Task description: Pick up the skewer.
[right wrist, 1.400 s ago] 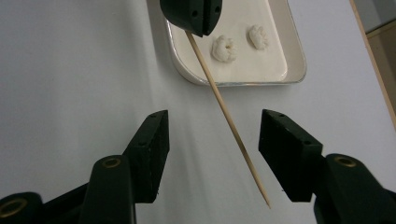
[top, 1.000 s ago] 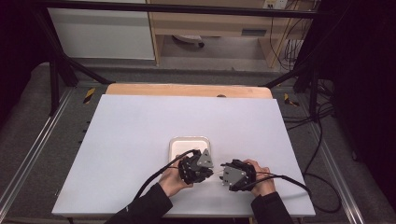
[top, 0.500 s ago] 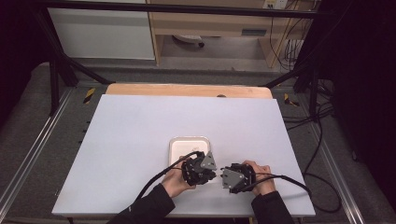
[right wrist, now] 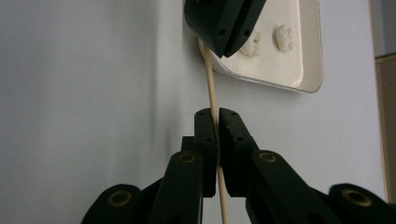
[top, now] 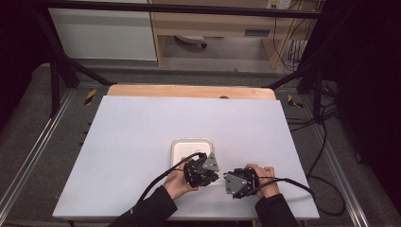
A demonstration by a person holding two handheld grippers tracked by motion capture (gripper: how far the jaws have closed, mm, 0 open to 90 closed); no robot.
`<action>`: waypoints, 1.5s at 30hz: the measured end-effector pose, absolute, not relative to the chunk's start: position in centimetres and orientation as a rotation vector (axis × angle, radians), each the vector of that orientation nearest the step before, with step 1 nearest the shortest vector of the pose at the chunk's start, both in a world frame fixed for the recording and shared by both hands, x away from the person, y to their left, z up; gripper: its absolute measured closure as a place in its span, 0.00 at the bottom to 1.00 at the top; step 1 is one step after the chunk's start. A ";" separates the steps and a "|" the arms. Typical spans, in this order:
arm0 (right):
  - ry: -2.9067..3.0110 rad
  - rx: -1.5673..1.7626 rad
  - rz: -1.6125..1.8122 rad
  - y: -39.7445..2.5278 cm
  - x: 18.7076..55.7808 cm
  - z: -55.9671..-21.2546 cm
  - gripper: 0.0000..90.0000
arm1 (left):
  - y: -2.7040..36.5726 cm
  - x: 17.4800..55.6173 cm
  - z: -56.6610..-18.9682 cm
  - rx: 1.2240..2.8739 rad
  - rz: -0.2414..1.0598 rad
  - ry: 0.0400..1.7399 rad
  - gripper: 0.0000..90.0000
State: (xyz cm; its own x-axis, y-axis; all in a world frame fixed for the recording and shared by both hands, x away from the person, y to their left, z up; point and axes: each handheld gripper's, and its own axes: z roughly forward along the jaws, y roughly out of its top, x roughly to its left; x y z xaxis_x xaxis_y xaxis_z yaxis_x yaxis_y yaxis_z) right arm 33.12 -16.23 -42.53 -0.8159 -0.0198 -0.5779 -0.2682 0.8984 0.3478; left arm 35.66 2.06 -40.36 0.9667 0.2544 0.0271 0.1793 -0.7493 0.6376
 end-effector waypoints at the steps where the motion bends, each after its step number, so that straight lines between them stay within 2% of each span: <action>1: 2.477 -0.216 0.563 -16.2 33.1 -42.5 0.97 | 2.1 35.7 -40.3 2.434 0.152 0.304 0.98; 7: 2.477 -0.224 0.546 -16.2 33.0 -42.5 0.98 | 2.5 35.9 -40.0 2.437 0.169 0.330 0.95; 11: 2.485 -0.220 0.507 -16.3 33.0 -42.4 0.99 | 2.9 36.0 -39.9 2.461 0.175 0.358 0.82; 18: 2.483 -0.239 0.465 -16.3 33.1 -42.4 0.99 | 3.2 36.5 -39.7 2.564 0.184 0.372 0.71; 22: 2.487 -0.247 0.449 -16.0 33.2 -42.4 0.99 | 3.2 36.7 -39.7 2.598 0.185 0.367 0.73; 39: 2.481 -0.290 0.359 -15.1 33.2 -41.9 0.99 | 1.2 36.9 -40.0 2.686 0.142 0.361 0.92; 45: 2.465 -0.313 0.352 -15.1 33.2 -41.9 0.98 | 0.7 37.1 -40.1 2.695 0.120 0.364 0.95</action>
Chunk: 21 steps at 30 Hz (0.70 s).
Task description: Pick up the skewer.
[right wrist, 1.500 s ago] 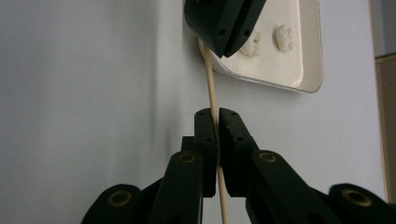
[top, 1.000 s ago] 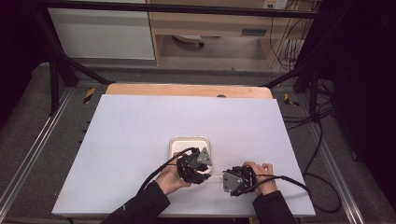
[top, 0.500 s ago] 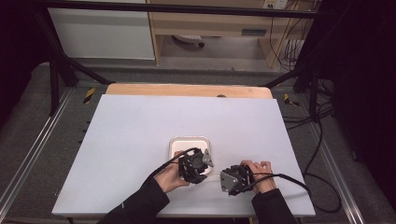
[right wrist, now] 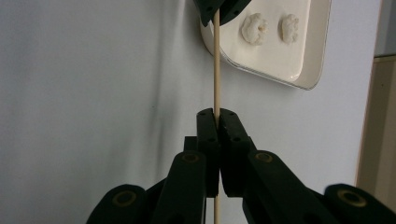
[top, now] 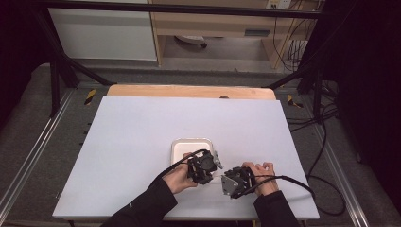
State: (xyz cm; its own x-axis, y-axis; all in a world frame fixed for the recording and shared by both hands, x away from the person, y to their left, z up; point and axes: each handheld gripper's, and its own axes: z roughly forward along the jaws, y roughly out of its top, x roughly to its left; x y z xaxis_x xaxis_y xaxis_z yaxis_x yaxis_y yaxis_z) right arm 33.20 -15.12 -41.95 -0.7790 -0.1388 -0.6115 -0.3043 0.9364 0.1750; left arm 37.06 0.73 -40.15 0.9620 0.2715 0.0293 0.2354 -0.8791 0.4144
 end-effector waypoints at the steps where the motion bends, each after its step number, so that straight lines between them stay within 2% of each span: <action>1: 2.467 -0.306 0.352 -15.1 33.1 -42.0 0.98 | 0.7 37.0 -40.2 2.696 0.117 0.364 0.95; 16: 2.442 -0.303 0.368 -15.1 33.1 -42.0 0.95 | 0.7 36.8 -40.1 2.707 0.094 0.356 0.99; 21: 2.448 -0.255 0.414 -15.3 33.3 -41.7 0.85 | 1.1 36.8 -40.0 2.692 0.120 0.380 0.99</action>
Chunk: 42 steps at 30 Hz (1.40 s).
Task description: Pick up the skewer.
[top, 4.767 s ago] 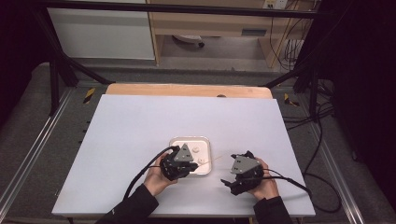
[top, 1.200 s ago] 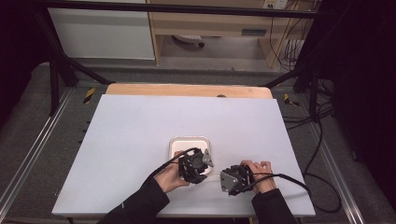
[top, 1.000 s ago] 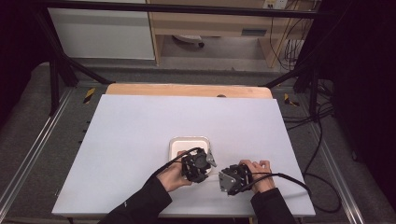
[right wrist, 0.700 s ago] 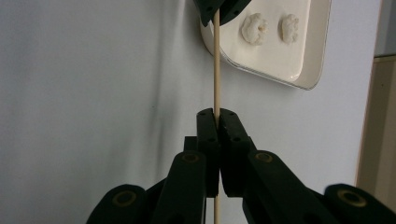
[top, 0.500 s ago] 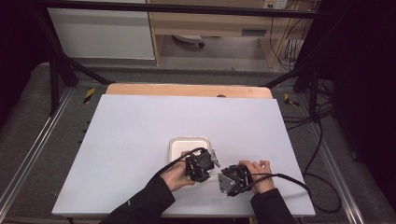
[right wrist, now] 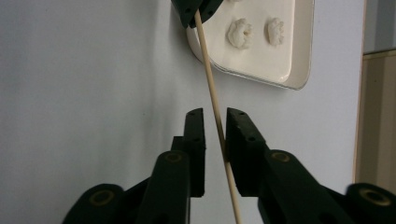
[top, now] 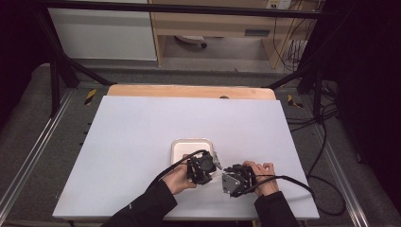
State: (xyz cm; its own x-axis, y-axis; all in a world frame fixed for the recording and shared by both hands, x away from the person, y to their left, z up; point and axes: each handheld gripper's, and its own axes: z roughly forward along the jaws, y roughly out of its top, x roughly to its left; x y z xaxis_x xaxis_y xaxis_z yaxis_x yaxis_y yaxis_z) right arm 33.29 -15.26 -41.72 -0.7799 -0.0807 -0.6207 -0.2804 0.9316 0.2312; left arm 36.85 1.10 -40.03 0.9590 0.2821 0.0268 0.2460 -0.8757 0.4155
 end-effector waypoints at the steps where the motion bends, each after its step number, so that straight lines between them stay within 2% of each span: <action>1: 2.449 -0.245 0.428 -15.3 33.3 -41.6 0.81 | 1.3 36.9 -40.0 2.690 0.126 0.383 0.99; 9: 2.449 -0.011 0.609 -16.9 33.7 -41.2 0.51 | 2.8 37.1 -39.9 2.659 0.170 0.442 0.99; 17: 2.457 0.293 0.788 -19.1 34.5 -41.4 0.29 | 4.9 37.2 -39.9 2.632 0.191 0.487 0.99; 27: 2.460 0.632 0.922 -20.7 34.9 -42.4 0.15 | 8.0 37.0 -40.1 2.538 0.202 0.573 0.99; 42: 2.474 0.873 1.066 -20.9 35.0 -42.7 0.07 | 12.4 35.1 -40.5 2.347 0.262 0.687 0.99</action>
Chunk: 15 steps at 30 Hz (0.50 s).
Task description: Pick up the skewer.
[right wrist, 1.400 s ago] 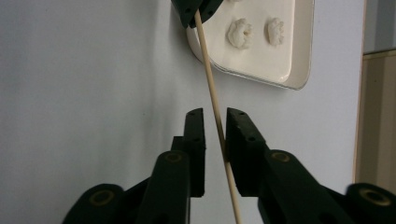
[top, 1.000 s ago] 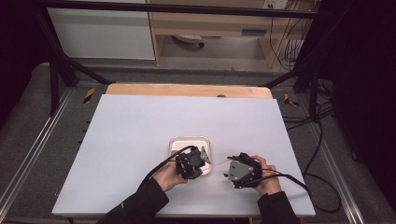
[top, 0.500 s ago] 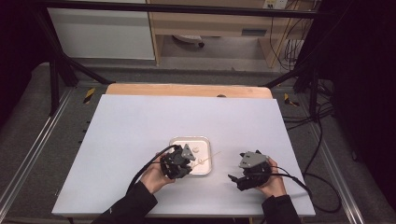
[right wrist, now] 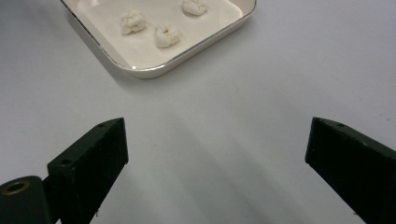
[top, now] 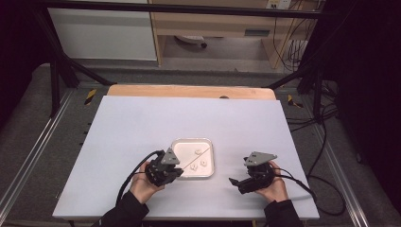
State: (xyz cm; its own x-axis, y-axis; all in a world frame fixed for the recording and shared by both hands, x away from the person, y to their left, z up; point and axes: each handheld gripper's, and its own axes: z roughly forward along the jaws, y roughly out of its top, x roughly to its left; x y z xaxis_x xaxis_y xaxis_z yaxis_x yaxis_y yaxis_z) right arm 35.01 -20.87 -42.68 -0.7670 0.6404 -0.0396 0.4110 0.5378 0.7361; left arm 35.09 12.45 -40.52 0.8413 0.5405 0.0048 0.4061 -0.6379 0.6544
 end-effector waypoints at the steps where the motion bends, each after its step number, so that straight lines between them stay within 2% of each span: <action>1: 2.475 0.883 1.077 -20.9 35.1 -42.6 0.07 | 12.7 34.9 -40.6 2.335 0.268 0.692 0.99; 15: 2.468 0.964 1.149 -19.1 36.2 -42.3 0.03 | 15.4 34.0 -42.0 2.205 0.299 0.771 0.99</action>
State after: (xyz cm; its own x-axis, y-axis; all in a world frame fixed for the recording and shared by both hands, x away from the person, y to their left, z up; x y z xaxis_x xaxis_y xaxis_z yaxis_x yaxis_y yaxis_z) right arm 36.24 -19.05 -42.26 -0.7487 0.6612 0.0473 0.4617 0.4690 0.7529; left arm 33.99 15.42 -42.05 0.7897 0.6129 -0.0285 0.4329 -0.5236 0.7338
